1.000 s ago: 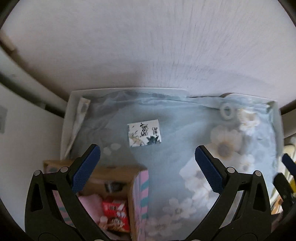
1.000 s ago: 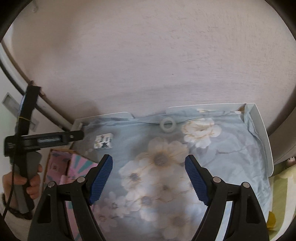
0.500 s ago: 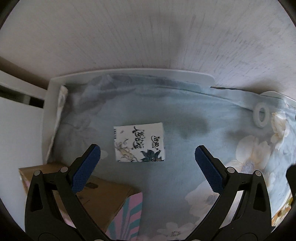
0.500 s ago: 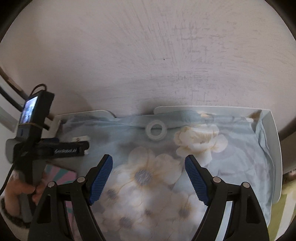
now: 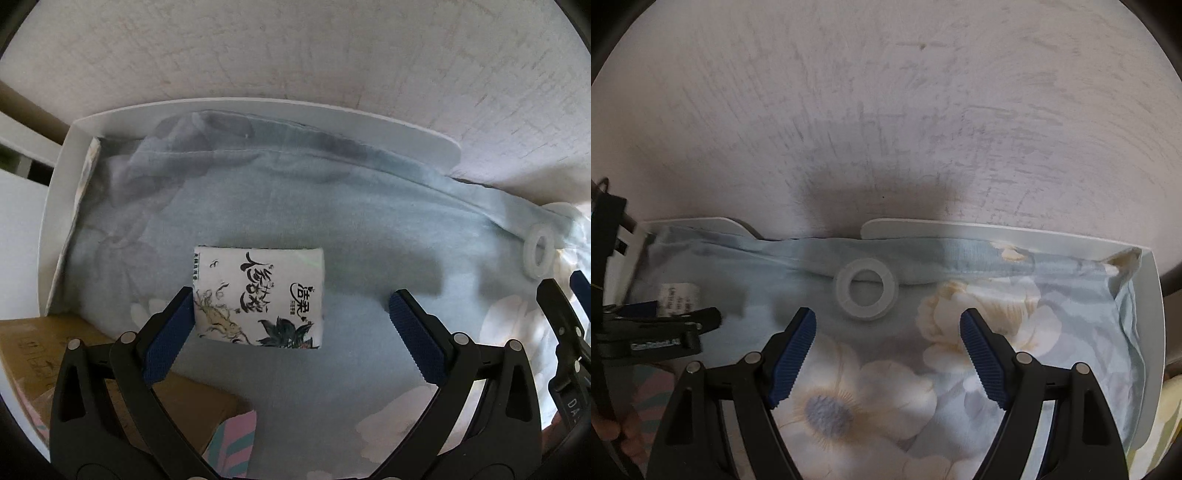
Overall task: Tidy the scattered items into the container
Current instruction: 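Move both tools back over the bed toward the white tissue pack and tape roll, then grasp the white printed tissue pack with the left tool while the right tool grasps the tape roll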
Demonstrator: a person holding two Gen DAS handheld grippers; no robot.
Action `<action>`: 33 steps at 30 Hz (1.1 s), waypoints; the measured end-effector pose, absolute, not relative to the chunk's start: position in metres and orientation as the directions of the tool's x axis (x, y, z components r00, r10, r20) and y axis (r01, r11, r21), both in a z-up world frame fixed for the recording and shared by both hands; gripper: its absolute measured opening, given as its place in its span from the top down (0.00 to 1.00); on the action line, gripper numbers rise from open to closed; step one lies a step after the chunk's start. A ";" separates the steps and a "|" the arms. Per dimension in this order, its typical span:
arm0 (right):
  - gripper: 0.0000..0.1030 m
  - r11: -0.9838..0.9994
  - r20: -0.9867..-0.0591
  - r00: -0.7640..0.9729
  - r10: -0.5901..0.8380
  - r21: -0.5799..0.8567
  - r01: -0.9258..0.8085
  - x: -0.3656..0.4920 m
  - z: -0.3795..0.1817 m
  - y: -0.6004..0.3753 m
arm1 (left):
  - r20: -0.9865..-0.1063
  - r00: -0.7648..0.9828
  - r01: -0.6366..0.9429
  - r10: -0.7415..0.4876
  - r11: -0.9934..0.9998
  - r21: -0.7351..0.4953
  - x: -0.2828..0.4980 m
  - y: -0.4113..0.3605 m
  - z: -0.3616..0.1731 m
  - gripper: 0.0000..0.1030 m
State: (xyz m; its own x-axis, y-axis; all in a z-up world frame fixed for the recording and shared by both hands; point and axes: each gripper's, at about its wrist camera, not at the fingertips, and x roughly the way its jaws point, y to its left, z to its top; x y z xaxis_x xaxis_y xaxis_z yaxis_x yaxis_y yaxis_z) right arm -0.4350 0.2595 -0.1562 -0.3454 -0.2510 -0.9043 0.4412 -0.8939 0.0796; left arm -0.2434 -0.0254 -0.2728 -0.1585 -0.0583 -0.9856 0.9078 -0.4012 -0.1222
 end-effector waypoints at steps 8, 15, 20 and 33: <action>0.25 -0.887 -0.896 -0.374 -0.239 0.044 0.461 -0.435 -0.161 0.252 | -0.975 -0.199 0.921 -0.097 -0.357 -0.153 -0.235 -0.022 -0.272 0.00; 0.27 -0.889 -0.895 -0.371 -0.249 0.059 0.455 -0.436 -0.163 0.255 | -0.970 -0.201 0.919 -0.135 -0.369 -0.139 -0.235 -0.014 -0.268 0.00; 0.32 -0.887 -0.898 -0.364 -0.247 0.059 0.458 -0.436 -0.165 0.257 | -0.969 -0.204 0.919 -0.138 -0.368 -0.141 -0.234 -0.011 -0.267 0.00; 0.61 -0.872 -0.891 -0.375 -0.257 0.046 0.488 -0.430 -0.161 0.267 | -0.957 -0.257 0.895 -0.135 -0.407 -0.182 -0.237 0.002 -0.252 0.42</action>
State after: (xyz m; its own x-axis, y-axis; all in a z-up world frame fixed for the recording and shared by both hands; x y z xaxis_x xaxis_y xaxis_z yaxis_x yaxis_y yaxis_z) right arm -0.4305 0.2674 -0.1610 -0.3754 -0.2569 -0.8905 0.4876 -0.8719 0.0460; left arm -0.2372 0.0017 -0.2523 -0.2566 -0.1354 -0.9570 0.8951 -0.4068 -0.1825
